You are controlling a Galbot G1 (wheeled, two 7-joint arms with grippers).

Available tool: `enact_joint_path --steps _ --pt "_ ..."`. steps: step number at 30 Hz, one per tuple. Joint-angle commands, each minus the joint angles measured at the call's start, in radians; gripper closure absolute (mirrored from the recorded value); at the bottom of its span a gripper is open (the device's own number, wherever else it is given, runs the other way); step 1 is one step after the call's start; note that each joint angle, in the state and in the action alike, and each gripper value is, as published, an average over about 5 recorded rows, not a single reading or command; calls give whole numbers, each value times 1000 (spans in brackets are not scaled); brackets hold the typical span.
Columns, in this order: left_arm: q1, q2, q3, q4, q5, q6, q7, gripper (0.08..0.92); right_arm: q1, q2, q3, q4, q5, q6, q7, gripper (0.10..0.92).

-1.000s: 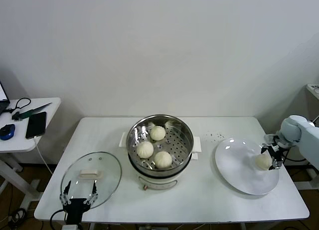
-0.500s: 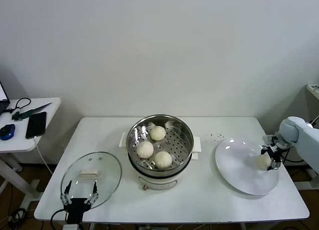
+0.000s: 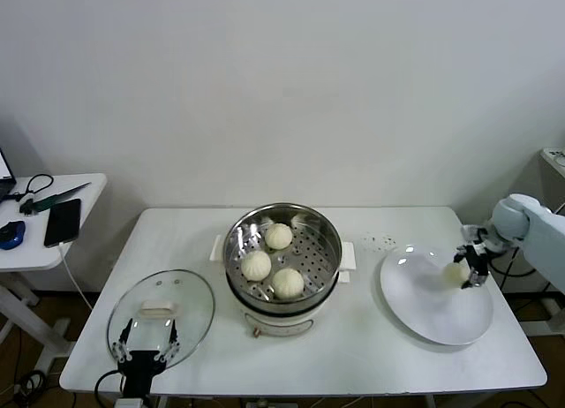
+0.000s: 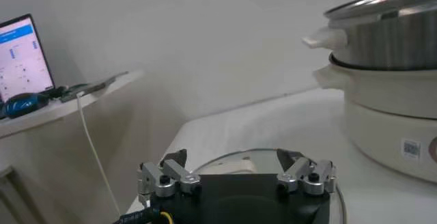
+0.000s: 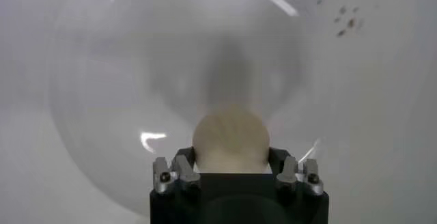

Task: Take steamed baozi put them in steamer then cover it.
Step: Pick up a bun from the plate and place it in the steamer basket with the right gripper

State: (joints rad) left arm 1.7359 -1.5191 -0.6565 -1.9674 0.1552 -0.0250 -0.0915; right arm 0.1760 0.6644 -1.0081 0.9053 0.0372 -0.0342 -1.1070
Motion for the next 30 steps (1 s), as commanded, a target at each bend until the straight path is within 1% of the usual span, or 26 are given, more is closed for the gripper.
enact_joint_path --steps 1,8,16,21,30 --pt "5 8 10 -8 -11 -9 1 177 474 113 -434 121 439 -133 35 338" --pt "-5 10 27 -17 -16 -4 -14 177 691 276 -629 250 741 -222 110 331" --pt "-29 16 42 -30 -13 9 -22 177 783 425 -729 357 938 -287 195 330" --pt "-35 19 52 -25 -14 8 -21 177 804 490 -783 402 984 -304 220 330" --pt "-47 24 55 -11 -19 6 -21 177 725 596 -812 408 958 -323 253 330"
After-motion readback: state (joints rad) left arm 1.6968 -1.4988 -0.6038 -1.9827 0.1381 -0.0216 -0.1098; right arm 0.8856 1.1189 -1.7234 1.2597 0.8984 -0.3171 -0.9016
